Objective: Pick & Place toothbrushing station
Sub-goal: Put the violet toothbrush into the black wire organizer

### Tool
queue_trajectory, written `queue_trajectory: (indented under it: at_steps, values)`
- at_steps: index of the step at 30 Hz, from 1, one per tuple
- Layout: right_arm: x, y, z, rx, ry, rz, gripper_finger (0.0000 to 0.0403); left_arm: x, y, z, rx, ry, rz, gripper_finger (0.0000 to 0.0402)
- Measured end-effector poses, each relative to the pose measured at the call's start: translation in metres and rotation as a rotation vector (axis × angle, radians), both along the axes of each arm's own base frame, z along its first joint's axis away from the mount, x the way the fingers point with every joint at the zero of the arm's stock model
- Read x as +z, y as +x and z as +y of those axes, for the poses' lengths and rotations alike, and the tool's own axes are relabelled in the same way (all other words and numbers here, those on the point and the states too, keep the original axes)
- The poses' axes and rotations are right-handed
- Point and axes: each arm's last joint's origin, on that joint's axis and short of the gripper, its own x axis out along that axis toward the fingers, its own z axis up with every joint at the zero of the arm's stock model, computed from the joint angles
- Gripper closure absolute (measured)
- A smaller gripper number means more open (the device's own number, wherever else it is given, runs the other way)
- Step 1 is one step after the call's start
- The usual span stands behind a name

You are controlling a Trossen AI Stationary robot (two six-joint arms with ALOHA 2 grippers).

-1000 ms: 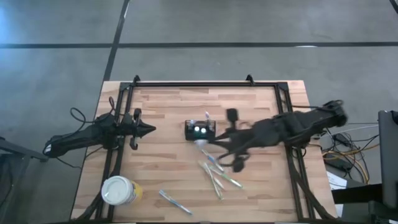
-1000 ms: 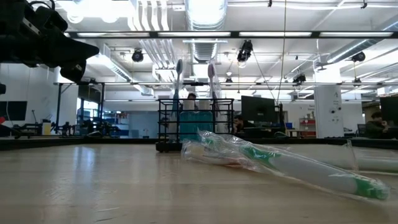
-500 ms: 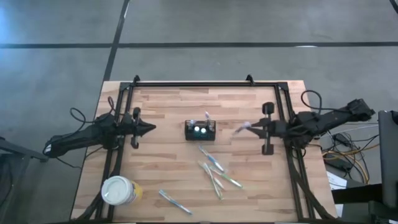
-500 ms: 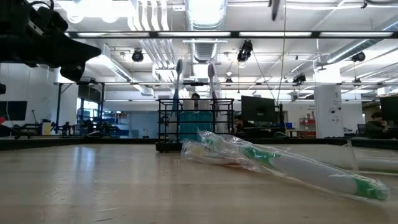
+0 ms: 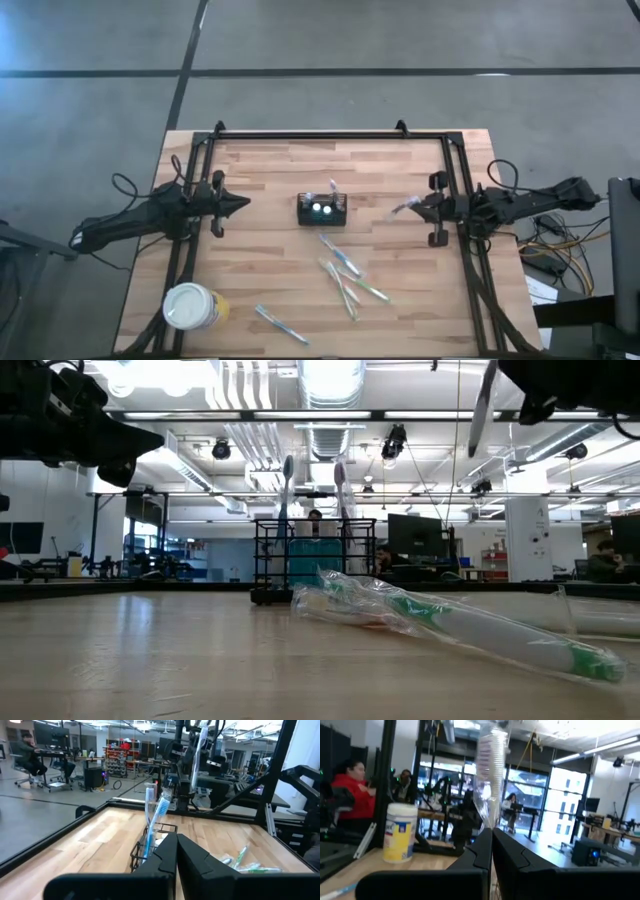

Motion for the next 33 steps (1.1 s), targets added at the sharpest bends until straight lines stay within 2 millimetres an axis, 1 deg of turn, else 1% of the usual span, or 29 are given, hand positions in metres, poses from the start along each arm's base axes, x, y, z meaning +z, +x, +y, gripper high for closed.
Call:
queue_trajectory:
  at_steps: [6, 11, 17, 20, 22, 24, 28, 30, 33]
  values:
    - [-0.017, -0.005, -0.001, -0.004, -0.002, -0.027, 0.0395, 0.0, 0.0, 0.0, -0.001, 0.011, -0.001, 0.0392]
    - [-0.026, -0.007, -0.002, -0.01, -0.002, -0.027, 0.0395, 0.001, 0.0, 0.0, 0.005, 0.015, -0.005, 0.0392]
    - [-0.028, -0.006, -0.002, -0.03, 0.002, -0.007, 0.0395, 0.001, 0.0, 0.0, 0.009, 0.013, -0.004, 0.0392]
    - [-0.025, -0.008, -0.003, -0.066, 0.013, -0.042, 0.0395, 0.0, 0.0, 0.0, 0.011, 0.02, -0.003, 0.0392]
    - [-0.019, -0.008, -0.005, -0.089, 0.024, -0.068, 0.0395, 0.0, 0.0, 0.0, 0.011, 0.02, -0.002, 0.0392]
    - [-0.006, -0.008, -0.005, -0.092, 0.026, -0.088, 0.0395, 0.0, 0.0, 0.0, 0.011, 0.018, -0.002, 0.0392]
    - [0.026, -0.004, -0.004, -0.097, 0.001, -0.047, 0.0395, 0.0, 0.0, 0.0, 0.012, 0.016, -0.003, 0.0392]
    - [0.042, 0.001, -0.004, -0.106, -0.023, -0.009, 0.0395, 0.0, 0.0, 0.0, 0.015, 0.016, -0.003, 0.0392]
    - [0.067, 0.011, -0.003, -0.107, -0.065, 0.002, 0.0395, 0.001, 0.0, 0.001, 0.023, 0.016, -0.005, 0.0392]
